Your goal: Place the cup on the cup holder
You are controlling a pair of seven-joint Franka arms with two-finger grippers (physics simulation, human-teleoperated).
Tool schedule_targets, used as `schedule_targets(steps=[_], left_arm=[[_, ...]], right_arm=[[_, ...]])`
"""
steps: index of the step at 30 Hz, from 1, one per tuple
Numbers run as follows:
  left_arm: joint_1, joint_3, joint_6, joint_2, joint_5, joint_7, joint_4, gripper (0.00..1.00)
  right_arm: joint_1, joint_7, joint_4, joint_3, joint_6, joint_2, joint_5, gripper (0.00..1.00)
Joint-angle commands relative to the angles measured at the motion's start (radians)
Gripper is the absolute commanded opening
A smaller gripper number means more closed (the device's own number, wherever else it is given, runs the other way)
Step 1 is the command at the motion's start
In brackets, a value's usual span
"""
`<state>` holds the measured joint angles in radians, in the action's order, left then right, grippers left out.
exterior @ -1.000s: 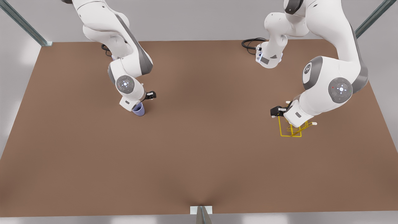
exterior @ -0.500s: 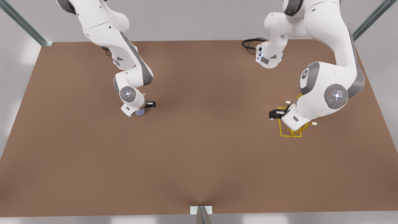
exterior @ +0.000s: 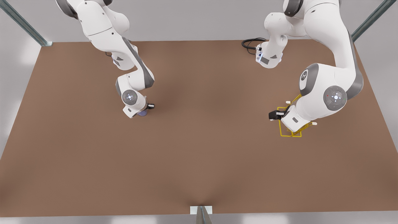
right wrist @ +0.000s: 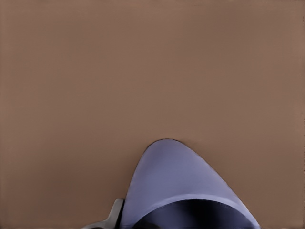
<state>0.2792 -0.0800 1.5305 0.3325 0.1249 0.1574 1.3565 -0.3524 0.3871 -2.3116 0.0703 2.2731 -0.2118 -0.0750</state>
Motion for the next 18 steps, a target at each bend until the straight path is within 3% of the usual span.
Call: schedule_targets(steps=[1, 3, 5, 11, 15, 18], left_arm=[[0.000, 0.000, 0.000, -0.001, -0.001, 0.002, -0.002, 1.00], [0.000, -0.003, -0.003, -0.004, -0.001, 0.002, -0.005, 1.00], [0.000, -0.007, -0.001, -0.012, -0.019, 0.002, -0.011, 1.00], [-0.003, -0.007, -0.079, -0.015, -0.060, 0.004, -0.005, 1.00], [-0.003, -0.007, -0.121, -0.015, -0.056, 0.004, -0.008, 1.00], [-0.014, -0.043, -0.142, -0.016, -0.059, 0.040, -0.008, 1.00]], right_arm=[[0.006, 0.029, 0.021, -0.004, -0.069, 0.017, 0.000, 0.21], [0.023, 0.027, 0.035, -0.007, -0.089, 0.028, 0.000, 0.21], [0.044, 0.024, 0.173, -0.007, -0.201, 0.012, -0.049, 0.21], [0.105, -0.134, 0.584, -0.004, -0.205, -0.225, -0.601, 0.21], [0.104, -0.336, 0.652, -0.001, -0.199, -0.319, -1.052, 0.21], [0.102, -0.392, 0.686, 0.066, -0.139, -0.396, -1.201, 0.21]])
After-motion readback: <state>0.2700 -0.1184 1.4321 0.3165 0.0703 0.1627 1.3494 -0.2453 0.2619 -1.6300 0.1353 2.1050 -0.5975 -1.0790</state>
